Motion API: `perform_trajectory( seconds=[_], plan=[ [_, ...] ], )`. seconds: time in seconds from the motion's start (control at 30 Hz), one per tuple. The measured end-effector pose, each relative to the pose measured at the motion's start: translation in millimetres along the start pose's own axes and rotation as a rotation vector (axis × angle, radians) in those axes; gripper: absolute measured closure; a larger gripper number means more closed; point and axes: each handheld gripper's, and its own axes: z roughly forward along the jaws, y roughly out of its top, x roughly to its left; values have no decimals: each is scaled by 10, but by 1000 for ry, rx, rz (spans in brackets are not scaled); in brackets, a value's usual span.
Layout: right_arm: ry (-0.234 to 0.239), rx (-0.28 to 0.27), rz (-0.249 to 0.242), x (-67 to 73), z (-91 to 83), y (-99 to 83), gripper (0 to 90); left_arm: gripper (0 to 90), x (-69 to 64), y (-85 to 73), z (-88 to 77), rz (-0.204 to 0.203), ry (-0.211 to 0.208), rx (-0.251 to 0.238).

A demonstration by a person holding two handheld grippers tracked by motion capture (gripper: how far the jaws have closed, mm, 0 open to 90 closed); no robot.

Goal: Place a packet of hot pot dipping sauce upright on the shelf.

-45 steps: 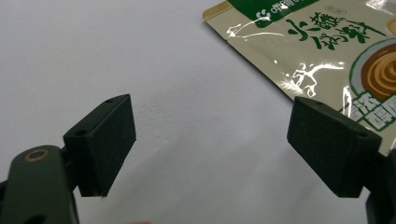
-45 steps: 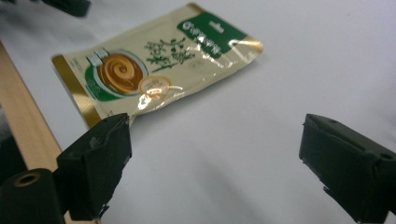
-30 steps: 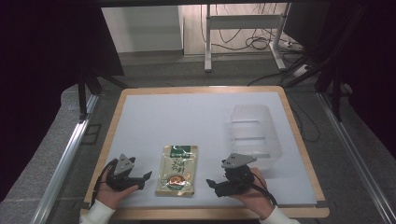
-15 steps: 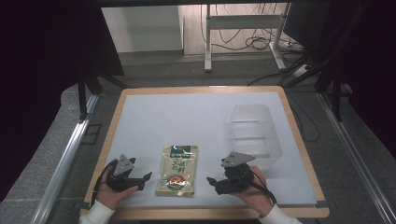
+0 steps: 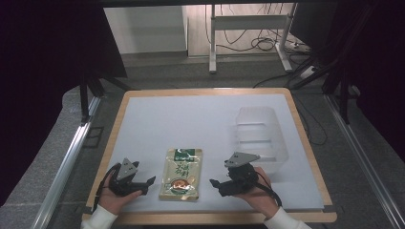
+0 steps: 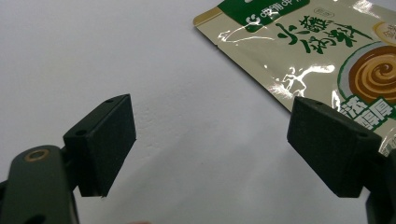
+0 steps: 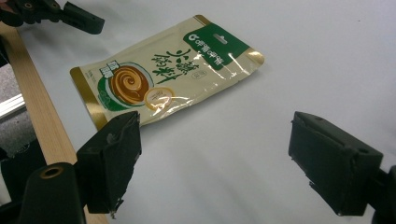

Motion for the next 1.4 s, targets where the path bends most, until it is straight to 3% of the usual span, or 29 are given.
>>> perform_trajectory(
  seconds=[0.63,1.0,1.4],
  plan=[
    [37,7,-9,-89,88,255,147,154,-4,-5,-1,0,1,-3],
    [67,41,-8,-91,253,419,129,154,-18,-1,-18,11,1,-7],
    [63,38,0,-184,419,571,130,154,-23,-5,-7,8,-1,-6]
  ],
)
